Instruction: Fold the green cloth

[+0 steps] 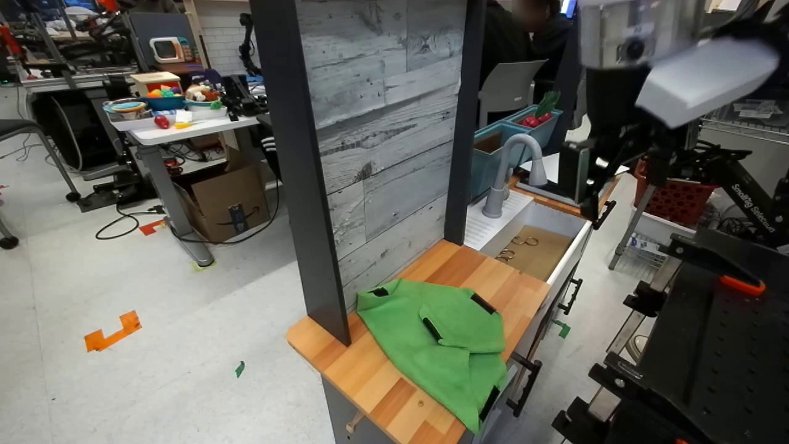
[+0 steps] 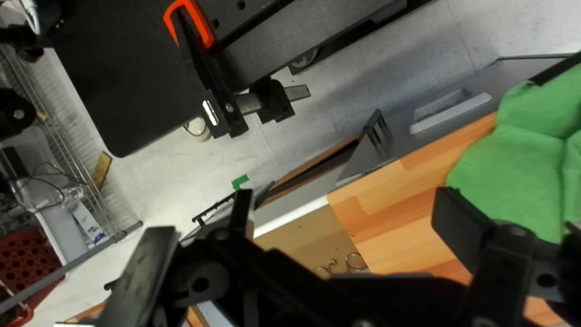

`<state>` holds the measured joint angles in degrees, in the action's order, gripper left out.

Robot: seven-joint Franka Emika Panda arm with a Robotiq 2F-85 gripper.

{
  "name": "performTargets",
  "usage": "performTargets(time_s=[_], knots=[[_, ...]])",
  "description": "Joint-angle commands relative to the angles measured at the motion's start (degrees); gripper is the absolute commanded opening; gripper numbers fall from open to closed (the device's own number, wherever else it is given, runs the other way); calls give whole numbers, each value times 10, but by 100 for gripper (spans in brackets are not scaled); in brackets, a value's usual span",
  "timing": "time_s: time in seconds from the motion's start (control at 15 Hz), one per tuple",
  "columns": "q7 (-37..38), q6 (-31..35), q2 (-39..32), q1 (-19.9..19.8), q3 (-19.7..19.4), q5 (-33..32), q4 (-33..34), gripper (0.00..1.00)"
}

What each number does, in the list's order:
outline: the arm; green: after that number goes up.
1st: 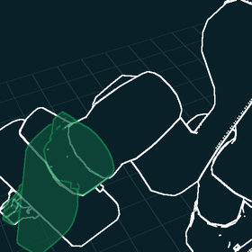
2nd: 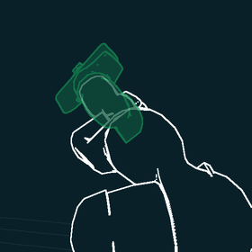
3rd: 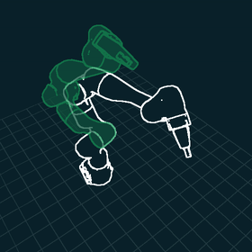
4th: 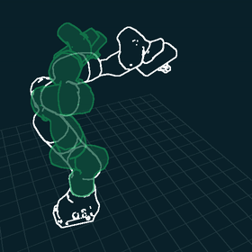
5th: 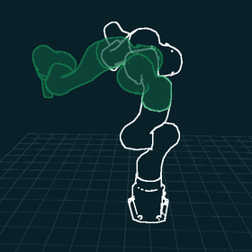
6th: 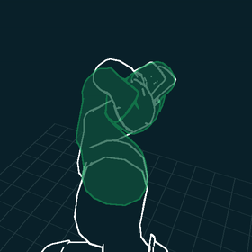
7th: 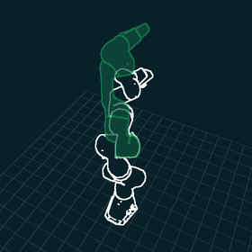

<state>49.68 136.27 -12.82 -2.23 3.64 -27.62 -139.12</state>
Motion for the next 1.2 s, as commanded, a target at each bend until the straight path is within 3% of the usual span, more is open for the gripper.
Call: performTargets(time_s=[0.0,0.2,0.53,0.67,0.8,1.13], knots=[[-8,4,-29,33,-41,12,15,100],[-9,6,-73,37,-51,16,44,100],[-5,6,-71,42,-50,16,48,100],[15,12,-86,58,-67,-4,59,100],[19,42,-110,67,-80,-3,73,100],[-13,195,-179,68,-95,48,102,100]])
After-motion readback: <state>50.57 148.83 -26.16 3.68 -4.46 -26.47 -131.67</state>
